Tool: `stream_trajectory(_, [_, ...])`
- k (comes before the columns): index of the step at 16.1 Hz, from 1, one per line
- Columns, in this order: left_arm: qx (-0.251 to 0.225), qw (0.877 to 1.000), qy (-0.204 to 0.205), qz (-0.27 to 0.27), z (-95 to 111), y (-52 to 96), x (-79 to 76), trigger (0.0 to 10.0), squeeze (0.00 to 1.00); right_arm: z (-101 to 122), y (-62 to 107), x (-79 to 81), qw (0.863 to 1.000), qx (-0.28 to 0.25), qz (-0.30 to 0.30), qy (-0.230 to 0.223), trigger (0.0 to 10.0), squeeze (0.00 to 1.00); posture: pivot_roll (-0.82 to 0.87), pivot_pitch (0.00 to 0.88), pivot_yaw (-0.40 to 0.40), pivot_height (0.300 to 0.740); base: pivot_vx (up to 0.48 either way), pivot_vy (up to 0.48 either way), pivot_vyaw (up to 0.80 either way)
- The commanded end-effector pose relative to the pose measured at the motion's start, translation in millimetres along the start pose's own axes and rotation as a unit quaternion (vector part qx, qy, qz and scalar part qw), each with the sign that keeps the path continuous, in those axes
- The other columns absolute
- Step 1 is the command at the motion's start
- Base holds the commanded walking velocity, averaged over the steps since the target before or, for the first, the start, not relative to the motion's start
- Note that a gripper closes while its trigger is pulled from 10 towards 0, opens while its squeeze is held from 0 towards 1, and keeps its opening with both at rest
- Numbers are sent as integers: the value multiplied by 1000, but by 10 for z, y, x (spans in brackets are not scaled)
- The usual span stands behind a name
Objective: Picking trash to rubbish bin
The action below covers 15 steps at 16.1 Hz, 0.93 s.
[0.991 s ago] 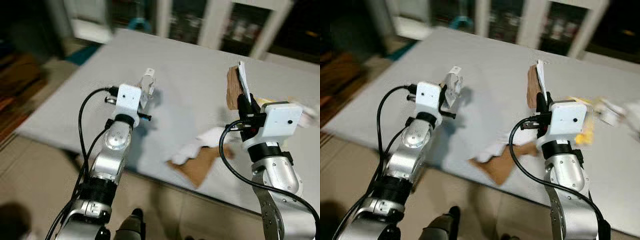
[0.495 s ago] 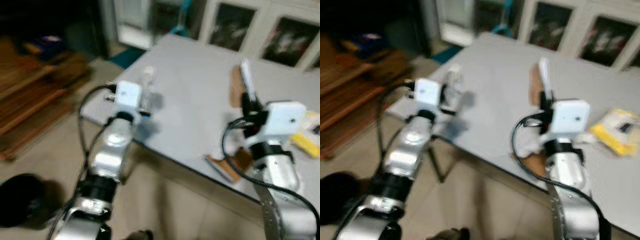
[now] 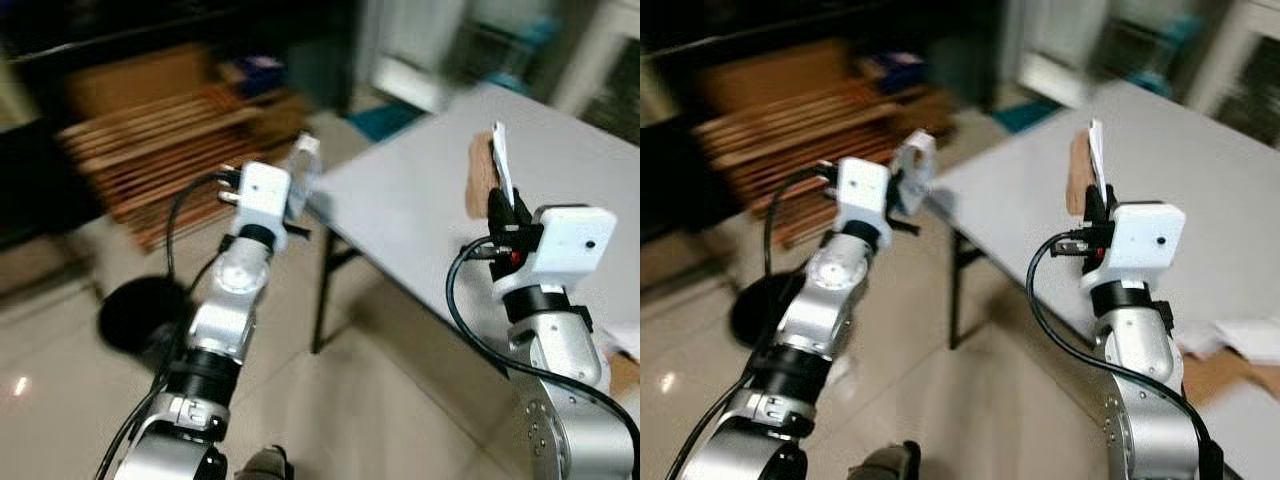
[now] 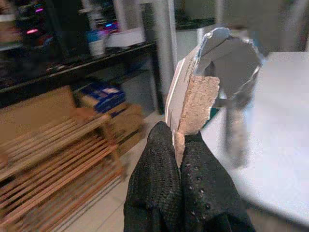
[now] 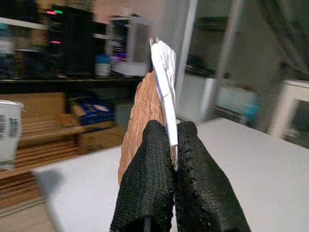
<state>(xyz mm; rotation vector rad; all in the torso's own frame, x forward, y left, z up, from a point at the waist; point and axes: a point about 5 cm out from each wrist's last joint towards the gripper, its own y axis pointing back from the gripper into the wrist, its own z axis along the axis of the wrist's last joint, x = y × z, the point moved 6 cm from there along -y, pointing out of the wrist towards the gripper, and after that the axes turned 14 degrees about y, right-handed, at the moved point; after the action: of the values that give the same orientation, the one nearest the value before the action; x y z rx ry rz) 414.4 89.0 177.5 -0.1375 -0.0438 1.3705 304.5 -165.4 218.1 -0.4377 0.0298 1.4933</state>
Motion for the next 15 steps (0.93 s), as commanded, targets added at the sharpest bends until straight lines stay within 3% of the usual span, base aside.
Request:
stream_trajectory(1, [12,1000,3,2,-39,-7,22,10000,0,-8,0,-24,1000,4,-4,3,0,0,163,104,-41,740,0,0,794])
stream_trajectory(9, [25,1000,12,9,-85,-7,46,10000,0,-11,-10,-18,1000,3,-3,1,0,0,168,103,-44,740,0,0,789])
stream_trajectory(15, [35,999,21,8,-123,-13,48,10000,0,-64,-18,-1,1000,14,0,-7,0,0,170,104,-46,740,0,0,223])
